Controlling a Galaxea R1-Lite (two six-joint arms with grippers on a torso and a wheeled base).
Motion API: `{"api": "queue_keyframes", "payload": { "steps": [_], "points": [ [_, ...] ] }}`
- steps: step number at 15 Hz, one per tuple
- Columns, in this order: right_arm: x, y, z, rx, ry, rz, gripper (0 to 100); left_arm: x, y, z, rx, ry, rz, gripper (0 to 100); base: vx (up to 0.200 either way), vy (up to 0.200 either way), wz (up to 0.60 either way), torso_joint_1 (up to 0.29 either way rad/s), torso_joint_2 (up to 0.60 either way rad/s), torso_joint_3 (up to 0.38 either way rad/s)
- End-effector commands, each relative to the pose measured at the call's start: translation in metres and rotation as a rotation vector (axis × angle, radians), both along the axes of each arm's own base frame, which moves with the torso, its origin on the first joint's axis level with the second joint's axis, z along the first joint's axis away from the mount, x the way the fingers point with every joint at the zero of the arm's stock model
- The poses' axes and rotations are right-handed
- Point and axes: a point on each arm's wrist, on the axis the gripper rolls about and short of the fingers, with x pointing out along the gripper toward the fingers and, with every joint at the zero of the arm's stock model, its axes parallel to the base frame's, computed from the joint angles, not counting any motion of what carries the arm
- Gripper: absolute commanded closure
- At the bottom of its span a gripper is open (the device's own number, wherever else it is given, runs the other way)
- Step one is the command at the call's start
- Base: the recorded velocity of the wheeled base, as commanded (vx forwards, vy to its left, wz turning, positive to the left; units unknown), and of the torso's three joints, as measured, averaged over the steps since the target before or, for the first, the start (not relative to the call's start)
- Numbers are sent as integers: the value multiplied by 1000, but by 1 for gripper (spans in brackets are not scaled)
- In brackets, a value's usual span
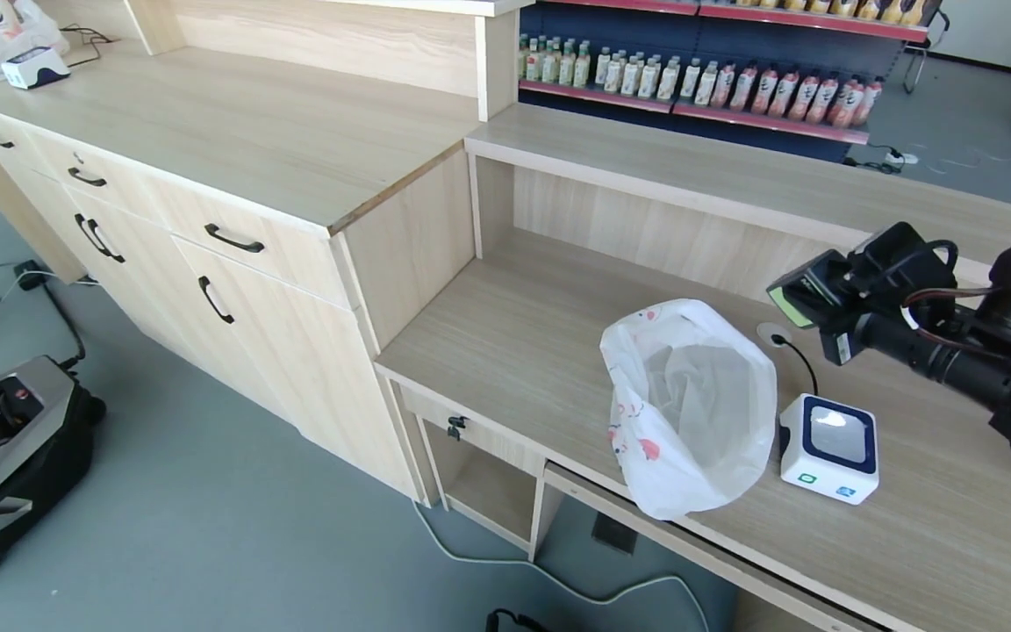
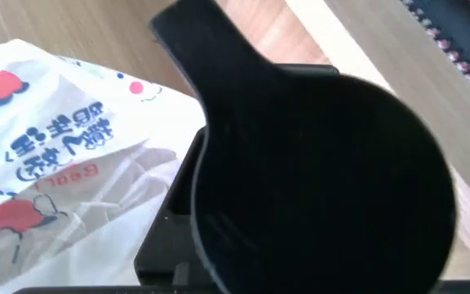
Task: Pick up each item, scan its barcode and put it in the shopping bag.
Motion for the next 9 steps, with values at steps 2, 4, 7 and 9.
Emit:
{"api": "queue_keyframes", "payload": {
  "steps": [2, 4, 7, 9],
  "points": [
    [26, 15, -37, 51, 128, 39, 100, 0, 0, 0, 0, -1, 0, 0, 0, 0, 0, 0, 0, 0],
    [38, 22, -66, 132, 235, 50, 100, 0, 0, 0, 0, -1, -1, 0, 0, 0, 0, 0, 0, 0],
    [52, 33, -93, 209, 330, 64, 100, 0, 0, 0, 0, -1, 0, 0, 0, 0, 0, 0, 0, 0],
    [58, 35, -106, 226, 362, 64, 100, 0, 0, 0, 0, -1, 0, 0, 0, 0, 0, 0, 0, 0]
  ]
}}
